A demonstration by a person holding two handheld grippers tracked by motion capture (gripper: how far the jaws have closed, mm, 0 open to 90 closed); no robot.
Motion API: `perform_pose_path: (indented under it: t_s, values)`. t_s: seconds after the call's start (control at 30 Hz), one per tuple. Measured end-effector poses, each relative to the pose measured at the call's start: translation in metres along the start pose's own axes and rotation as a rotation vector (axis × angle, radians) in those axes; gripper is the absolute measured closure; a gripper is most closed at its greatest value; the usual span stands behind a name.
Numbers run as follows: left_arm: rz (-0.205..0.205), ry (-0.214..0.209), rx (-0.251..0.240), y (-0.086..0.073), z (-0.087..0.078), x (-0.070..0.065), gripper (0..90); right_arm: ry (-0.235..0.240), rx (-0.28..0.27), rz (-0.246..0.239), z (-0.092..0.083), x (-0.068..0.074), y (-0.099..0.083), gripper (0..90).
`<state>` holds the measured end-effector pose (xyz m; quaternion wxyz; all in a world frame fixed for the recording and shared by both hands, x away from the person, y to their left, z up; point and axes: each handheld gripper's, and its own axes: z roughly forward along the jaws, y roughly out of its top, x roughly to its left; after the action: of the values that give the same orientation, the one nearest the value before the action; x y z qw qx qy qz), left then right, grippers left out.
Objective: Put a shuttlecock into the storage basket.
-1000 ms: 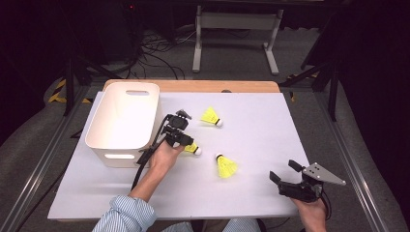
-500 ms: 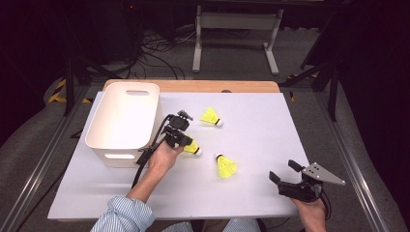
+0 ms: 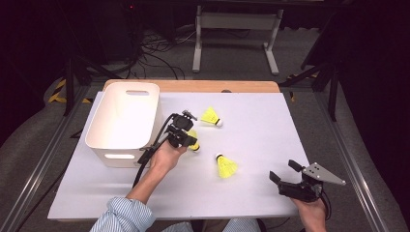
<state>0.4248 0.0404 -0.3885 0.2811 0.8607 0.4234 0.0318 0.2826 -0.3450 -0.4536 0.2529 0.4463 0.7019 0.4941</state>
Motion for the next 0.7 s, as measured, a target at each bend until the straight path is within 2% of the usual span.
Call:
perform_pose_path:
  t_s: [0.3, 0.7]
  values:
    - [0.025, 0.021, -0.023, 0.002, -0.012, -0.005, 89.5, 0.000, -0.001, -0.002, 0.000, 0.000, 0.000, 10.0]
    - [0.046, 0.026, -0.054, 0.006, -0.032, -0.009, 89.5, 0.000, -0.001, -0.002, 0.000, 0.000, 0.000, 10.0]
